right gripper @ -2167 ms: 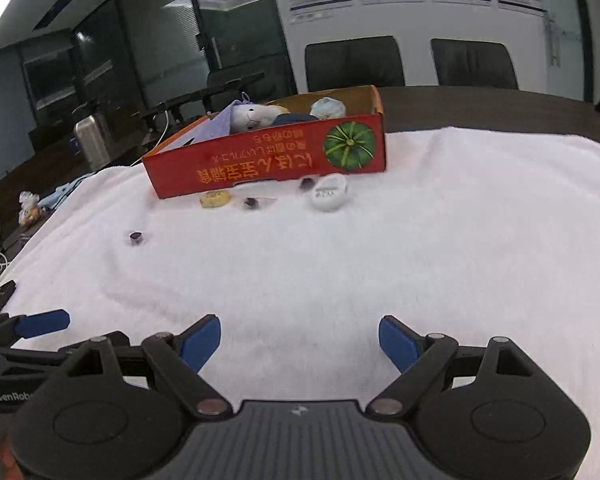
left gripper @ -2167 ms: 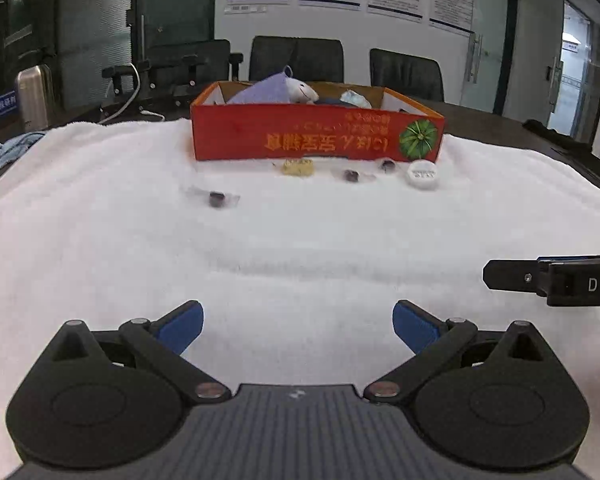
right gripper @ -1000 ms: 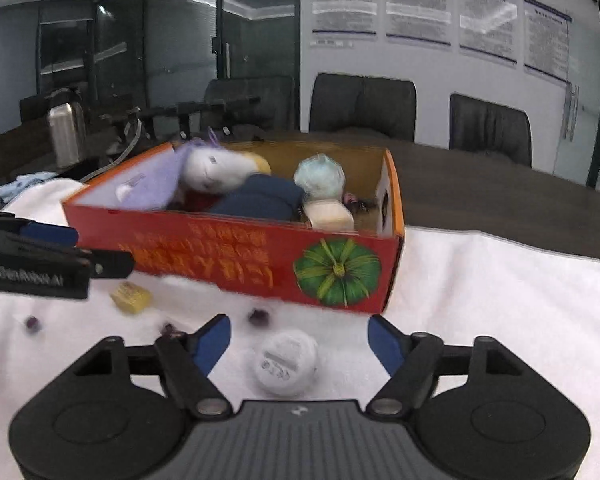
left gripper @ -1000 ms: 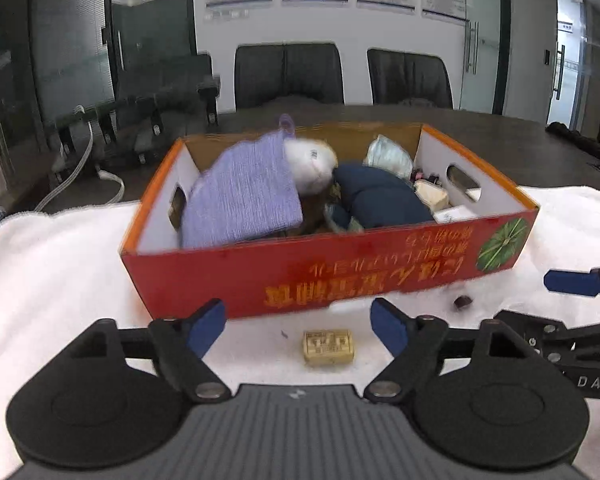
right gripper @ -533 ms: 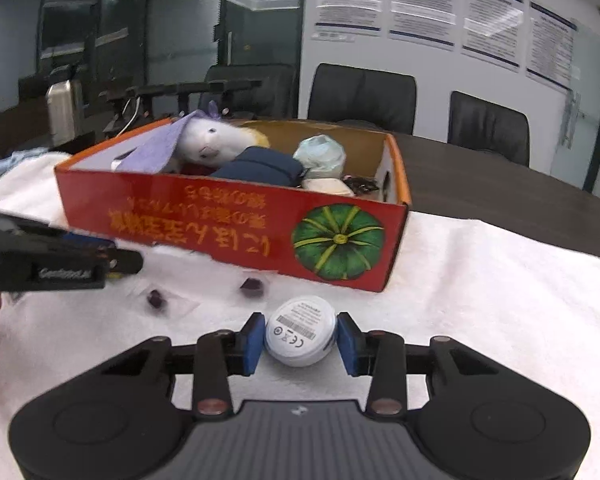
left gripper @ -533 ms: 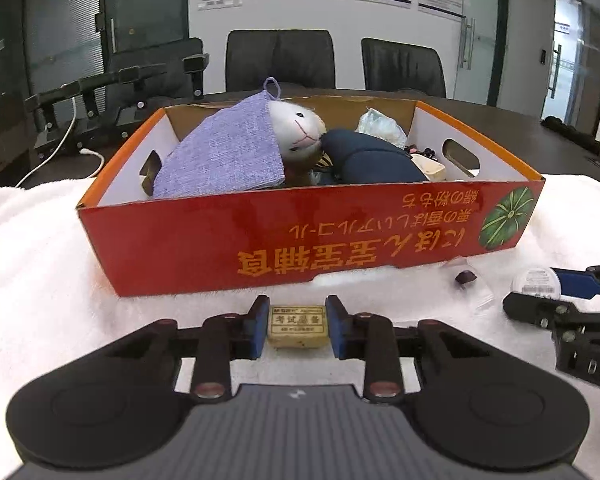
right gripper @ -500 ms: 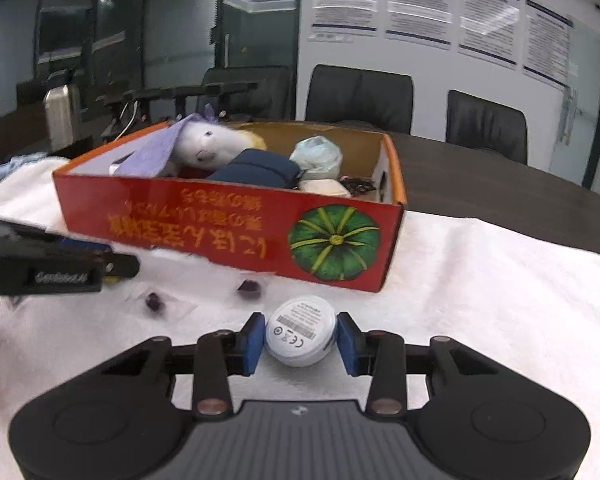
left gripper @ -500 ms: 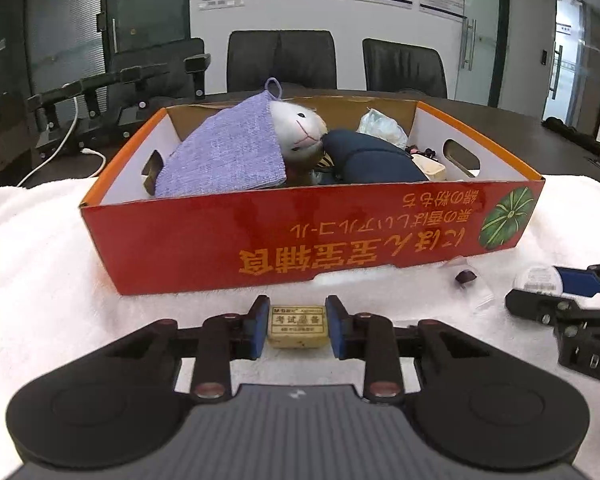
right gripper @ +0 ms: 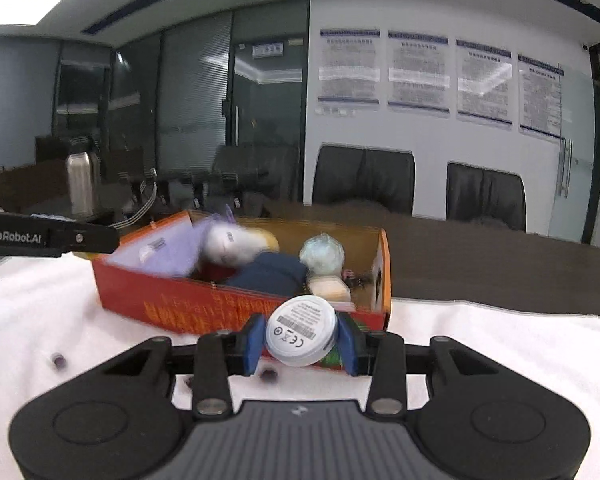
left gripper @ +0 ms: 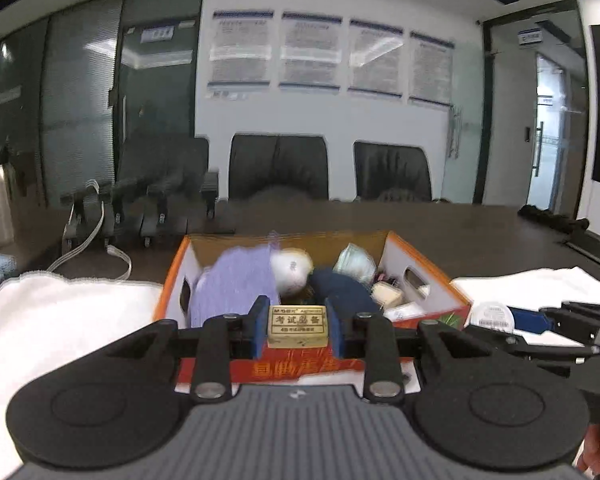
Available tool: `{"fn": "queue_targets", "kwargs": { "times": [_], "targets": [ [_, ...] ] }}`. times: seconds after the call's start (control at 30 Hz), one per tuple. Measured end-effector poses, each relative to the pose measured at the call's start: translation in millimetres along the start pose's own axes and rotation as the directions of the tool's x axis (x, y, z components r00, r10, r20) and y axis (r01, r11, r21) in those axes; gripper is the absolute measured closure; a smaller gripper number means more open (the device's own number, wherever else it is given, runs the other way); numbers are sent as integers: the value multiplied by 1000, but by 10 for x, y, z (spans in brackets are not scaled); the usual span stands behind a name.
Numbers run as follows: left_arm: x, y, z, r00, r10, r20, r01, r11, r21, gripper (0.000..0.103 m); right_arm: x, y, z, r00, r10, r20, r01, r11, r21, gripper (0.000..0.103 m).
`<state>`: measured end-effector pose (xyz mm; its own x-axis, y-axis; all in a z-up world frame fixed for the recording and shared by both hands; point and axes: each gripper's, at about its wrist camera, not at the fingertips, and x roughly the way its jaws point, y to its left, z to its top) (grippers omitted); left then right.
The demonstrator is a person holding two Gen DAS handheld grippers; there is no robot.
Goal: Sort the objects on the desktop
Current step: 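Lower brass tag into box with left tool while right drops round device in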
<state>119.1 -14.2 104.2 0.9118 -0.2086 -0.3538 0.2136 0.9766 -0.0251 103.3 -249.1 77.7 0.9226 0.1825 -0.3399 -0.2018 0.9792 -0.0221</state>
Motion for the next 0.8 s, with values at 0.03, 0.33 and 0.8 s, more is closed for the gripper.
{"fn": "queue_targets", "kwargs": {
  "times": [0.03, 0.33, 0.8],
  "targets": [
    [-40, -1, 81, 1000, -9, 10, 9, 1000, 1, 73, -58, -8, 86, 1000, 1, 22, 0, 1000, -7, 66],
    [266, 142, 907, 999, -54, -8, 53, 998, -34, 73, 47, -298, 1079, 1000, 18, 21, -18, 1000, 13, 66],
    [1901, 335, 849, 930, -48, -365, 38, 999, -36, 73, 1974, -697, 1240, 899, 106, -425, -27, 982, 188, 66]
  ]
}}
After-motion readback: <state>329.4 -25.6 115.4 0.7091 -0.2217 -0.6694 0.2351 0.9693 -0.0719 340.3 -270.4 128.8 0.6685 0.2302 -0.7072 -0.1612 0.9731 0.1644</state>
